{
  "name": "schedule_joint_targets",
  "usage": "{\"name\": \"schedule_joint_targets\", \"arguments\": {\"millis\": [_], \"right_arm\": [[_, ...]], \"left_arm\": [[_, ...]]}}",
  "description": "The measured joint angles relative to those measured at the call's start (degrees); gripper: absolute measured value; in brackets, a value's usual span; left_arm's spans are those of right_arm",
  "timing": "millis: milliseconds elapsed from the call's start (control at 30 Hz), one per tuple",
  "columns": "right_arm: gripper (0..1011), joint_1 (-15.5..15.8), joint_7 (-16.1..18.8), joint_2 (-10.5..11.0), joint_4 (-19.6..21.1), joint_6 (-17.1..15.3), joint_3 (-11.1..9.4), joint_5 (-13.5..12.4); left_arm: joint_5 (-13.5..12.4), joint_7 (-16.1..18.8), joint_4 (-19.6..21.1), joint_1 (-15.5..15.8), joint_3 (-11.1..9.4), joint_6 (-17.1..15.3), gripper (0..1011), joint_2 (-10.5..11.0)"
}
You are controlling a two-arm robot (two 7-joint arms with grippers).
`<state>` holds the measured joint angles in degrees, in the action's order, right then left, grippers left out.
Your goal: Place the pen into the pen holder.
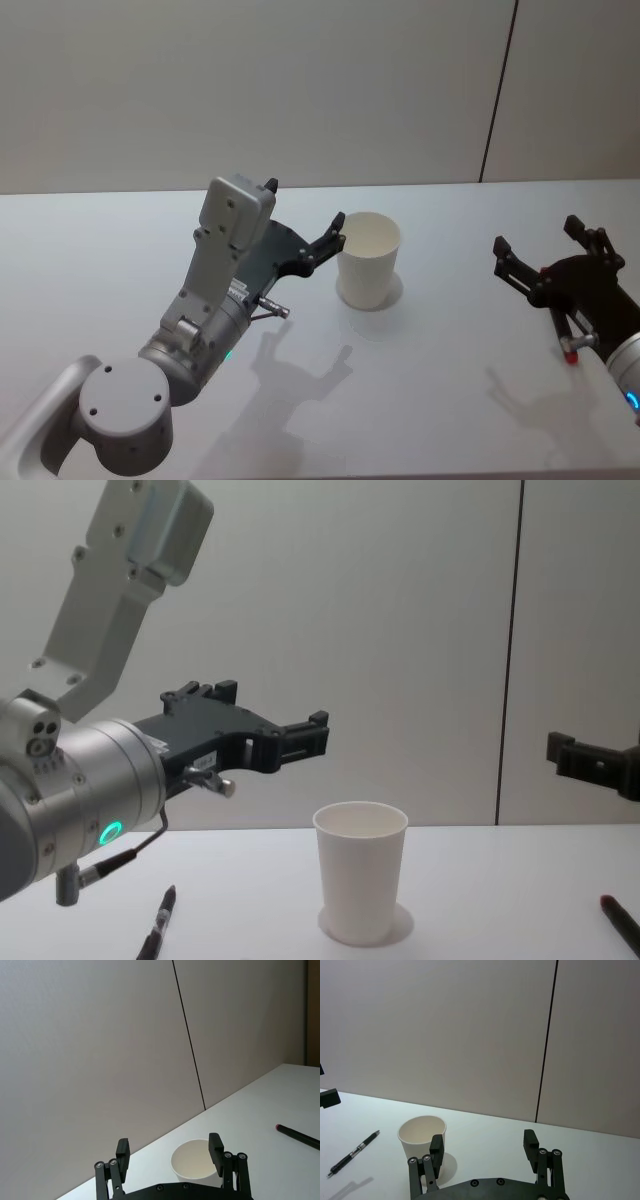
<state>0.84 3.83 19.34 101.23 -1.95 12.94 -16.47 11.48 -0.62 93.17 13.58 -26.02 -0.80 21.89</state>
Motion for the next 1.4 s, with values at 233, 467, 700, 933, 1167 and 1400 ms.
{"name": "schedule_joint_targets", "arguments": {"millis": [233, 467, 700, 933, 1167, 1400], "right_arm": [[1002, 0.0, 0.0, 0.0, 0.0, 0.0, 0.0, 0.0], [1001, 0.0, 0.0, 0.0, 0.0, 0.0, 0.0, 0.0], [1001, 0.0, 0.0, 0.0, 0.0, 0.0, 0.0, 0.0], [1001, 0.0, 0.0, 0.0, 0.0, 0.0, 0.0, 0.0], [1001, 0.0, 0.0, 0.0, 0.0, 0.0, 0.0, 0.0], [1001, -0.1, 0.0, -0.1, -0.1, -0.1, 0.0, 0.0]], "left_arm": [[0.0, 0.0, 0.0, 0.0, 0.0, 0.0, 1004, 0.0], [0.0, 0.0, 0.0, 0.0, 0.0, 0.0, 1004, 0.0], [0.0, 0.0, 0.0, 0.0, 0.0, 0.0, 1004, 0.0], [0.0, 0.0, 0.0, 0.0, 0.0, 0.0, 1004, 0.0], [0.0, 0.0, 0.0, 0.0, 0.0, 0.0, 1004, 0.0], [0.0, 0.0, 0.0, 0.0, 0.0, 0.0, 1004, 0.0]]}}
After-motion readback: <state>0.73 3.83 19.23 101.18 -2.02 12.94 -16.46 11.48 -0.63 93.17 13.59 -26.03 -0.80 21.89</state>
